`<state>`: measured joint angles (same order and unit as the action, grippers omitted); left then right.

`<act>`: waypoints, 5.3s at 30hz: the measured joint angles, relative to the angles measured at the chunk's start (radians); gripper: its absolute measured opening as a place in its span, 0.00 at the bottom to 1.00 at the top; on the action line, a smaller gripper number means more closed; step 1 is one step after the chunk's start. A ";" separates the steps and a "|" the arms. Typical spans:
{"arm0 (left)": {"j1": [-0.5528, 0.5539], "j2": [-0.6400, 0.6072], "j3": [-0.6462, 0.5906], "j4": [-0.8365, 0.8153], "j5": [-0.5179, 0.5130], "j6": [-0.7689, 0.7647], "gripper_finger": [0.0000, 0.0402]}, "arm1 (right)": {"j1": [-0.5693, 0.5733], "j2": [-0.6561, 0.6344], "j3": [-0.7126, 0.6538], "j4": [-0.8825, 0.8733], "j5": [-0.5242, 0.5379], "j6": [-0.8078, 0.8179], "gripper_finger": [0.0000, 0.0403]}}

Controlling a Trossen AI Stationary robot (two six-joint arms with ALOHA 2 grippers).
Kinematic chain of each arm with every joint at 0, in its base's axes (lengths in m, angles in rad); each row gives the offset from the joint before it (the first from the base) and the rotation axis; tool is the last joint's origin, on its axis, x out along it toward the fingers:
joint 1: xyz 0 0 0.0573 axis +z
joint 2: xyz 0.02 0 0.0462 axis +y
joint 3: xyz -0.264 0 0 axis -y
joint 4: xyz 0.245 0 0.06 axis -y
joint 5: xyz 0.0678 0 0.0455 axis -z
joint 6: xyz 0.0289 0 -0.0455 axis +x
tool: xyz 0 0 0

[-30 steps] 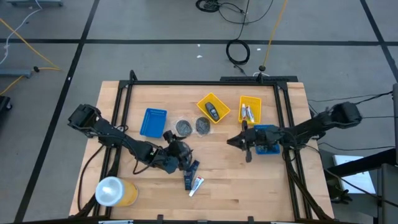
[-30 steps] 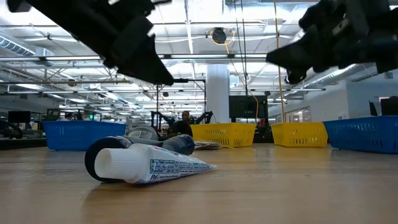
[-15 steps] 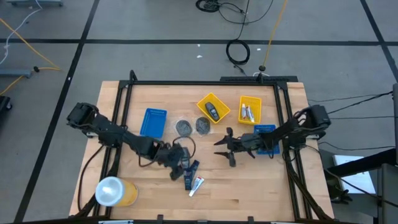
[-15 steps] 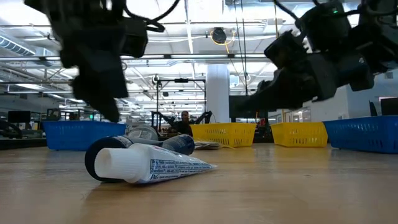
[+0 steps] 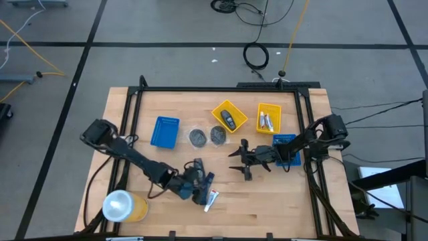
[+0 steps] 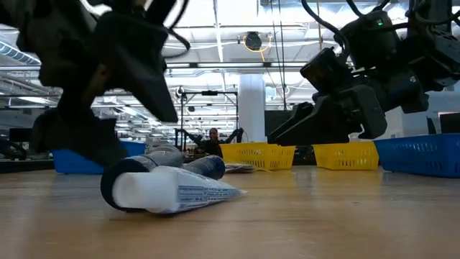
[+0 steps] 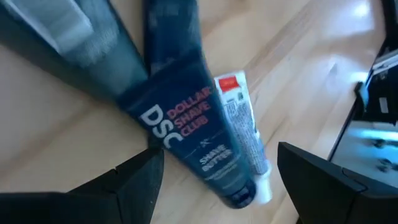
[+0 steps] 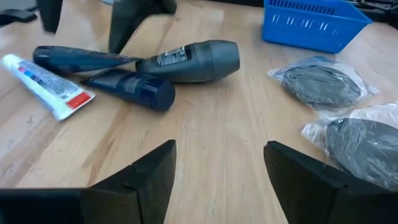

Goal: Pick & Place Travel size toiletries
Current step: Put the bottom blue shave cream into the left blue bin, then put the blue shave cream into the left blue bin

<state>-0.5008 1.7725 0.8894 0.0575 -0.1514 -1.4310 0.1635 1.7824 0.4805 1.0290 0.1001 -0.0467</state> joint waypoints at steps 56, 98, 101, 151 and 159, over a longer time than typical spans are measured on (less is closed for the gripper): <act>-0.053 0.009 0.262 -0.558 -0.033 1.155 0.77 | 0.000 0.000 -0.001 -0.011 0.003 -0.019 0.57; 0.026 0.001 0.261 -0.605 0.102 1.244 0.10 | -0.001 0.000 -0.002 -0.039 0.005 -0.021 0.56; 0.028 -0.097 0.262 -0.714 0.090 1.129 0.09 | -0.001 0.000 -0.002 -0.039 0.006 -0.021 0.56; 0.791 -0.503 -0.033 -0.868 0.115 0.806 0.53 | -0.001 0.000 -0.002 -0.040 0.003 -0.024 0.56; 0.457 -0.480 -0.045 -0.581 -0.164 0.834 0.54 | -0.001 0.000 -0.002 -0.040 0.001 -0.026 0.56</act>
<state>-0.0436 1.2921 0.8444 -0.5233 -0.3156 -0.5974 0.1623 1.7821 0.4786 0.9894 0.1014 -0.0726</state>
